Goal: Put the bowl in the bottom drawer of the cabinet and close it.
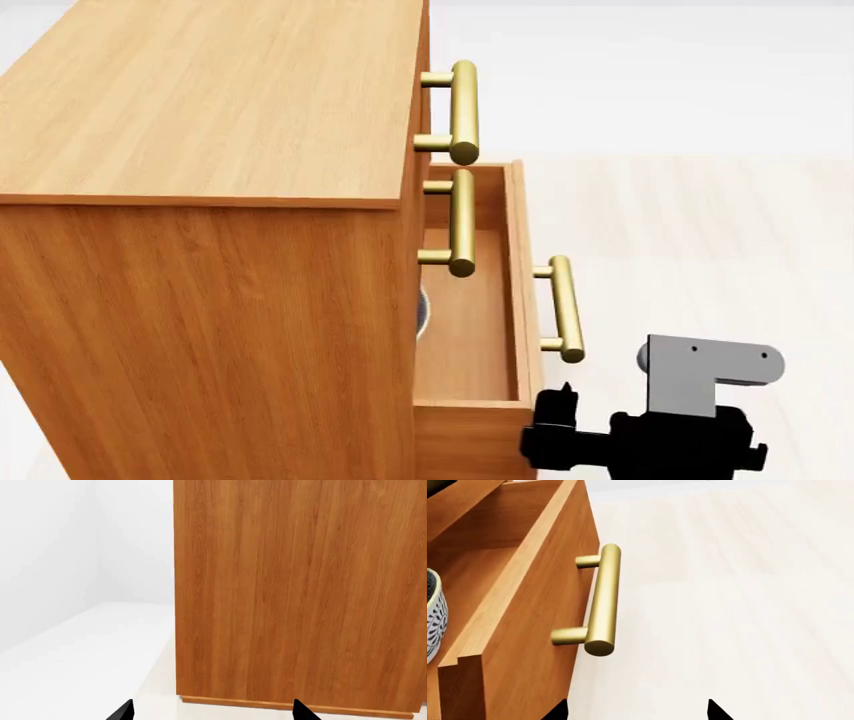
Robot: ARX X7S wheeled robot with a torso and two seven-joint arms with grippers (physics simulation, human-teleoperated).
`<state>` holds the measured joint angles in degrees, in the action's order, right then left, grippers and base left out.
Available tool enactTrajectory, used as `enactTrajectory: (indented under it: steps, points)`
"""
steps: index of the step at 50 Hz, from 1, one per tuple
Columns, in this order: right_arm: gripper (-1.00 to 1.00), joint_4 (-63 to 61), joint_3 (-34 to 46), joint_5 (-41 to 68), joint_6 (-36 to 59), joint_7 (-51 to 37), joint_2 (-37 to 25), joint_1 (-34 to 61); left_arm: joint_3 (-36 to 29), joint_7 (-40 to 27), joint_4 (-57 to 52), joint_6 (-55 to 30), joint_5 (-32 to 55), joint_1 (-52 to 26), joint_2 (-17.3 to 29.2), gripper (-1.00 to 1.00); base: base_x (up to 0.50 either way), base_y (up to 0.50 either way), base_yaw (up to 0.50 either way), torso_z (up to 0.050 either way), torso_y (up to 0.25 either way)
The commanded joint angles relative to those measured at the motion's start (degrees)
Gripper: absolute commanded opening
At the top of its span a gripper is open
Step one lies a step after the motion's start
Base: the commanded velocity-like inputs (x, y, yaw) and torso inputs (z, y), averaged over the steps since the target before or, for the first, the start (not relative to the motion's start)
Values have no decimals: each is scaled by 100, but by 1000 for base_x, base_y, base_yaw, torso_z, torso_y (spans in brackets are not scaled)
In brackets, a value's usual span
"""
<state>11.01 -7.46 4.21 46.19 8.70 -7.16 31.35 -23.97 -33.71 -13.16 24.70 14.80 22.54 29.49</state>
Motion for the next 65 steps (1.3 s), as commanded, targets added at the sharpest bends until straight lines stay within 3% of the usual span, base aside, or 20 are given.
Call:
enactTrajectory:
  steps: [1,65]
  points:
    - [100,46,139,-147,6,-12,92,-61,-1,2,16,19,6,-2,3,100,0,0,0,0,0]
    - [100,78,658,185,41,-469,311,-13,-27,3,38,48,41,-25,18,100,0,0,0,-1,0]
